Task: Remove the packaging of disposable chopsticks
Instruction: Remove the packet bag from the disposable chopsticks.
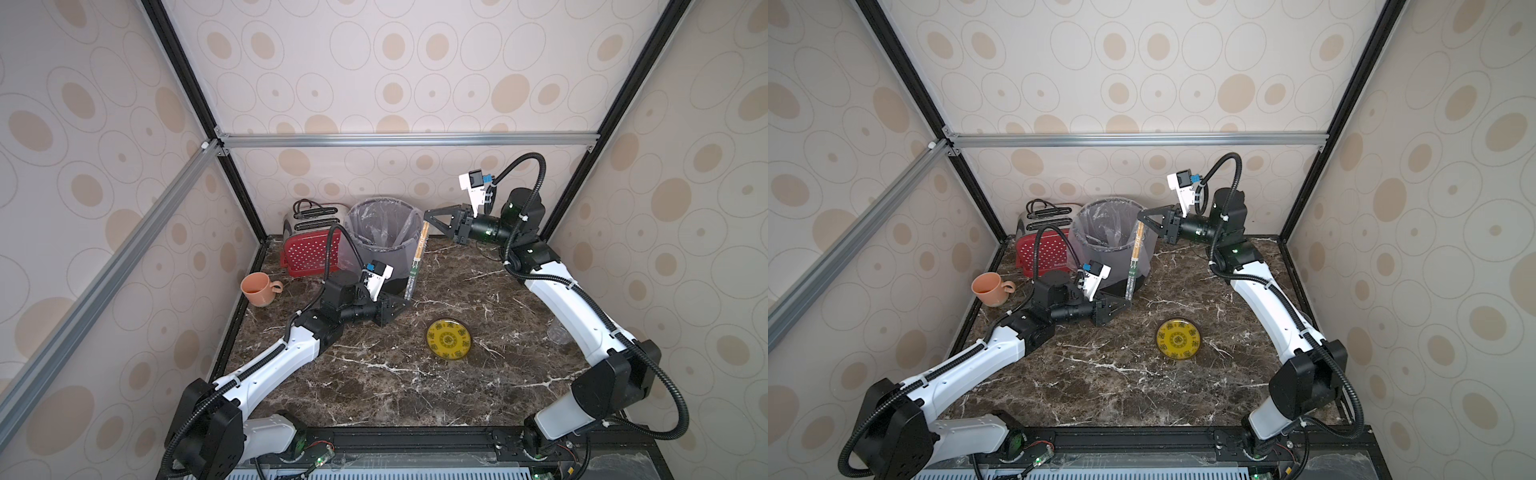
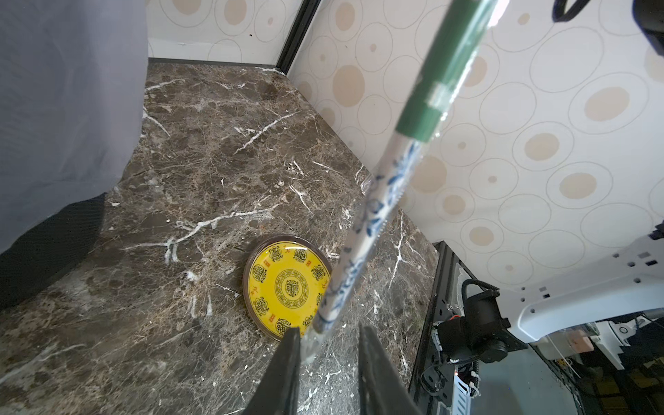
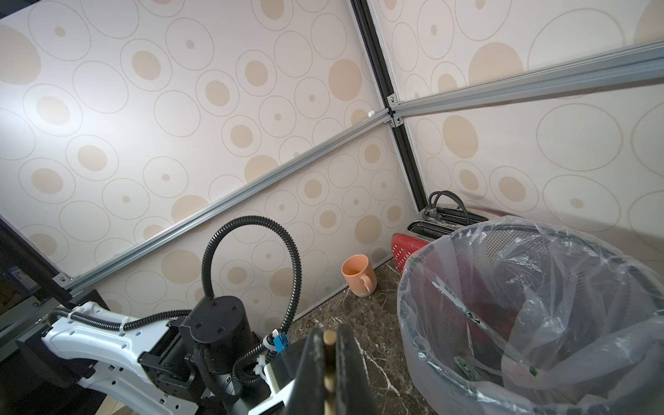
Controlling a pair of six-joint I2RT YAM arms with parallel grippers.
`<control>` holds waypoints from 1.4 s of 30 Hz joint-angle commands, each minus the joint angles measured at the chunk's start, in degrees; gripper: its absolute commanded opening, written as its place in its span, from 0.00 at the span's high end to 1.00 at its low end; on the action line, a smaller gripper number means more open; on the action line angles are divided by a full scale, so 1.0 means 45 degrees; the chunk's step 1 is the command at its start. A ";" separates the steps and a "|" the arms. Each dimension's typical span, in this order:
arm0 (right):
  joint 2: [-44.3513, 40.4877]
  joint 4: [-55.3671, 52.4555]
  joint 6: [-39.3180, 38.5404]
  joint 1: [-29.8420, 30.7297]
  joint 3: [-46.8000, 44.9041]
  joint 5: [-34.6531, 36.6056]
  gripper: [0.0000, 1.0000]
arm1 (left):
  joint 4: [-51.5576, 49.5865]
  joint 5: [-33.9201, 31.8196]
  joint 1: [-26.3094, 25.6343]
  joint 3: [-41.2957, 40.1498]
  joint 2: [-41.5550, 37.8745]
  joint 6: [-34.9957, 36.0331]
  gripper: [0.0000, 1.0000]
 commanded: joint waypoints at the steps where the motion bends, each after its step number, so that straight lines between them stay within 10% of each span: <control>1: 0.0040 0.0193 -0.0021 -0.0118 0.0446 -0.0094 1.00 | -0.0104 -0.0045 0.0004 0.0116 0.0172 0.0290 0.76; 6: 0.0034 0.0190 -0.0020 -0.0122 0.0406 -0.0098 1.00 | -0.0046 -0.0208 -0.0006 0.0260 0.0243 0.0308 1.00; 30: 0.0253 -0.0445 -0.0288 -0.0764 0.1830 0.0124 1.00 | -0.0724 -0.2558 0.0266 -0.2142 -0.0666 -0.0394 1.00; 42: -0.0095 -0.0319 0.0839 -0.3519 0.3053 0.0395 1.00 | -0.0973 -0.4707 0.1699 -0.3119 -0.1271 -0.1775 1.00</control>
